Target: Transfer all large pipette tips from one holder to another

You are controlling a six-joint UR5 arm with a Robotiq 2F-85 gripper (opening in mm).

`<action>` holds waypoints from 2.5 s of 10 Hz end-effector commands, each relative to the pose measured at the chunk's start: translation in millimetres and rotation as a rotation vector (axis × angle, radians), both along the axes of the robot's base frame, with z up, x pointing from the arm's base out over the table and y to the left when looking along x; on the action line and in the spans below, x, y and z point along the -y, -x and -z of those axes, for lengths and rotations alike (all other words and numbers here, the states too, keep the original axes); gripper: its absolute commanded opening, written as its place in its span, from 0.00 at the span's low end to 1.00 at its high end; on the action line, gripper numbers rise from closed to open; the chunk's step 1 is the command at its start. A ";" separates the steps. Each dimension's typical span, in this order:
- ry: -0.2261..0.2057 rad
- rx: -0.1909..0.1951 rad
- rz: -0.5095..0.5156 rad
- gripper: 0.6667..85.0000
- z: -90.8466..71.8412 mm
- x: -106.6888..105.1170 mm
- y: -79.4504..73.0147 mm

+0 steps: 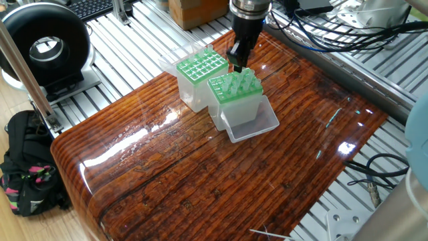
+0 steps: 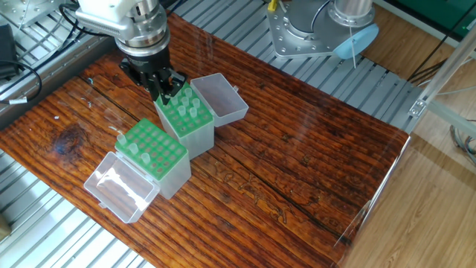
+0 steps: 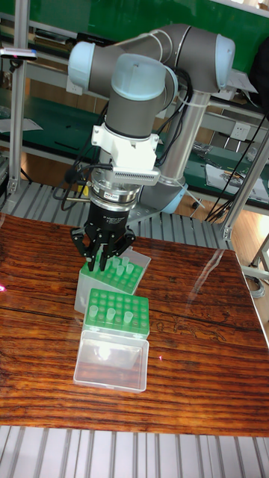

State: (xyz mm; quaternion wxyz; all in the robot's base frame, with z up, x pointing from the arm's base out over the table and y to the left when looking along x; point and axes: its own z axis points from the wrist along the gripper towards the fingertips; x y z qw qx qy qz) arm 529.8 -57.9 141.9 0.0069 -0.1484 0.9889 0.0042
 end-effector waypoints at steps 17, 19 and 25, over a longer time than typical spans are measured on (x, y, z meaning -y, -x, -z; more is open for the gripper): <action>-0.015 -0.005 0.016 0.13 -17.6 -5.8 0.5; -0.007 -0.008 0.016 0.13 -23.1 -6.1 0.8; 0.012 -0.034 0.013 0.13 -42.7 -4.7 2.8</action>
